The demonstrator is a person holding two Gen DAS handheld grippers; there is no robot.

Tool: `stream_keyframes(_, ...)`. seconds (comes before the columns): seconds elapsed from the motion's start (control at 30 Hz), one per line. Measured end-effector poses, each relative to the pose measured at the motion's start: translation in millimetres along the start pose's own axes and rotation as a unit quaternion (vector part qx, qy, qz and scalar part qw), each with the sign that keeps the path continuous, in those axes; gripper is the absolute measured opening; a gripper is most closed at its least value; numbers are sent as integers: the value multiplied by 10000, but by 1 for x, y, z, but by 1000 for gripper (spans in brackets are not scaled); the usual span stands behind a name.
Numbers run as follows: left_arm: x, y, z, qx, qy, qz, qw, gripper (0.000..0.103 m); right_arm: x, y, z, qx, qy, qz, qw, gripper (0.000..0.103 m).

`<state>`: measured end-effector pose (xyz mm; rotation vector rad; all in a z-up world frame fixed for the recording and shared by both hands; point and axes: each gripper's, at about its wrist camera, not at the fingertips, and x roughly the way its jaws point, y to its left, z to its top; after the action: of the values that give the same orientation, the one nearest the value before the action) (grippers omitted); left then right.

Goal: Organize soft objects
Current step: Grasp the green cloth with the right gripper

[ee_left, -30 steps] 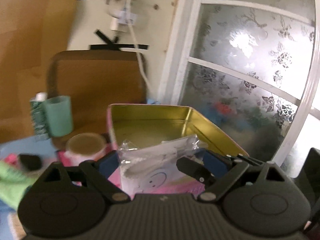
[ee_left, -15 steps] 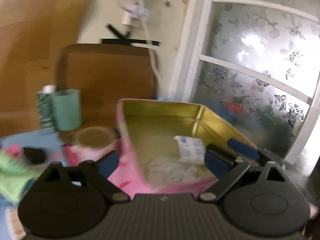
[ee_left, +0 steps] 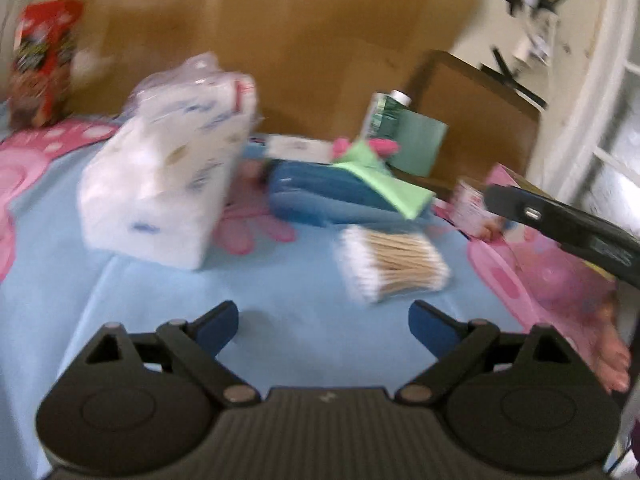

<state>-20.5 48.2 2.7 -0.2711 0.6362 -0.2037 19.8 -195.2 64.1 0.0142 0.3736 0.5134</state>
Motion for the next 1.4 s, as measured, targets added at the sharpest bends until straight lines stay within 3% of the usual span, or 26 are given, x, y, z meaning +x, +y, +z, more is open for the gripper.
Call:
stream_keyframes(0.17,-3,5,-2,-106,-94,-167,9998,94,55,10,6,-296,564,-145,9979,45)
stream_keyframes(0.2,-4,7,-3,-119,-97,-201,9997,94,60,10,4,-328,676,-167,9970,36)
stream_keyframes(0.23,-4,8,-3,-148,-105,-232,9996,94,62,11,2,-391,706,-228,9965,16)
stream_keyframes(0.27,-5,10,-3,-189,-116,-271,9994,95,60,12,0,-523,681,-310,9958,7)
stream_keyframes(0.3,-4,11,-4,-228,-125,-304,9992,95,57,14,0,-586,695,-315,9954,5)
stream_keyframes(0.47,-3,14,-4,-278,-140,-353,9989,95,15,17,-3,-582,309,-371,9971,4)
stream_keyframes(0.57,-4,14,-4,-295,-142,-359,9988,95,-25,17,-11,-432,260,-144,9986,4)
stream_keyframes(0.77,-5,7,-5,-251,-36,-485,9985,95,-91,26,-56,-304,848,618,9940,5)
stream_keyframes(0.87,-5,-10,-7,-193,158,-841,9961,92,-101,34,-76,-459,1005,530,9925,14)
stream_keyframes(0.9,-6,-17,-8,-144,216,-966,9950,91,-101,34,-76,-379,995,520,9930,31)
stream_keyframes(0.93,-7,-24,-9,-83,276,-1070,9938,91,-101,32,-75,-253,967,533,9936,56)
stream_keyframes(0.97,-8,-31,-9,-19,344,-1148,9928,91,-102,30,-74,-133,885,524,9946,64)
stream_keyframes(1.03,-12,-44,-10,95,472,-1278,9906,91,-101,28,-72,-90,697,470,9964,68)
stream_keyframes(1.17,-9,-62,-9,117,757,-1464,9863,91,-84,25,-71,-252,778,373,9959,68)
stream_keyframes(1.23,0,-69,-10,68,925,-1506,9842,91,-74,21,-74,-241,948,343,9946,64)
stream_keyframes(1.3,13,-76,-13,108,1124,-1490,9824,74,-62,22,-79,-197,1138,457,9923,40)
stream_keyframes(1.33,15,-80,-15,219,1053,-1419,9840,68,-63,24,-81,-208,1047,456,9932,17)
stream_keyframes(1.37,16,-85,-15,341,1054,-1415,9837,55,-63,26,-80,-248,1035,514,9930,9)
stream_keyframes(1.4,18,-89,-15,374,1139,-1531,9809,49,-64,29,-79,-301,998,488,9933,8)
